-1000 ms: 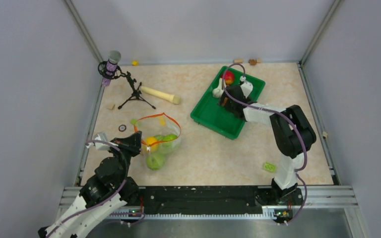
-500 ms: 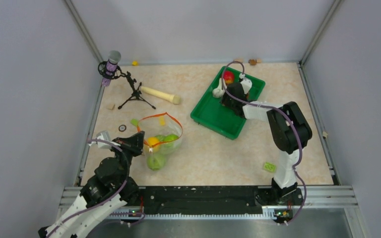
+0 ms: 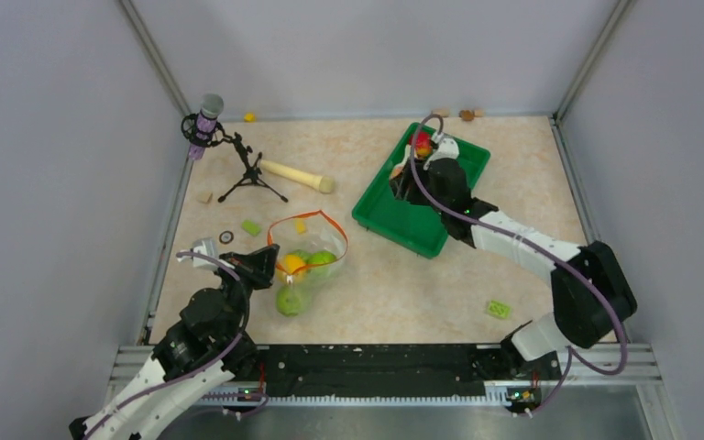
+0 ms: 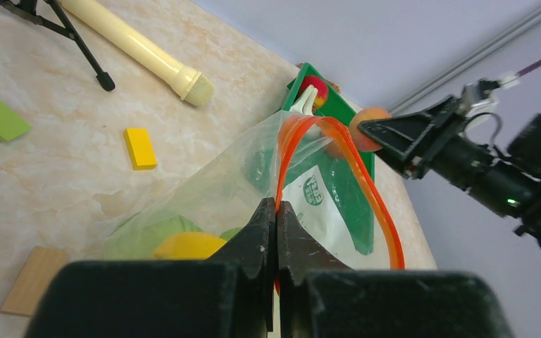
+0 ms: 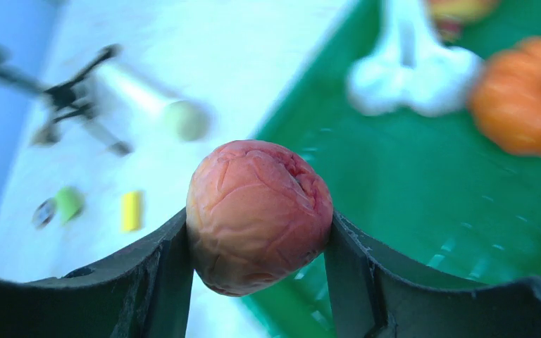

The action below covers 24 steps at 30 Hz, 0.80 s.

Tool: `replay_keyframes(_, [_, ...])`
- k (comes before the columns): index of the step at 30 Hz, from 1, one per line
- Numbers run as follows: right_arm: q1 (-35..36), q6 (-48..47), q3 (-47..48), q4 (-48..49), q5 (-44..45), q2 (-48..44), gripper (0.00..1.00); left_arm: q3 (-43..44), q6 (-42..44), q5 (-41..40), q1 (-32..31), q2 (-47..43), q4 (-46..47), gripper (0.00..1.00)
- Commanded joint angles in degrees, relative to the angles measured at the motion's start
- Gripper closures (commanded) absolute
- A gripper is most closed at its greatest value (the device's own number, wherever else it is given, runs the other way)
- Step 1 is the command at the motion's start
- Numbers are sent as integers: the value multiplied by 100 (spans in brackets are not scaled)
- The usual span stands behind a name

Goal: Place the food in the zip-top bag and seal the zipper
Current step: Pick up the fake fruit from the bin, then place the fake fruit in the zipper food storage bag.

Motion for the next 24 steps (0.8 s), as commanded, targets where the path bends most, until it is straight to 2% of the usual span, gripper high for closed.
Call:
replay_keyframes(1, [932, -890, -98, 337, -659, -1036, 69, -44, 137, 126, -3, -85, 212, 100])
replay_keyframes(5, [1549, -1076, -179, 439, -1203, -1507, 68, -61, 131, 152, -3, -164, 184, 100])
replay_keyframes(9, [2099, -1087, -302, 734, -1307, -1835, 69, -62, 131, 149, 1, -160, 167, 100])
replay_keyframes(12, [2602, -1048, -495, 1344, -1334, -1876, 68, -70, 127, 158, 2, -161, 176, 100])
replay_keyframes(17, [3329, -1154, -671, 2323, -1240, -1638, 66, -83, 146, 114, 2, -165, 169, 100])
replay_keyframes(24, [3753, -1401, -202, 2014, -689, -1071, 61, -106, 239, 241, 1, -161, 265, 100])
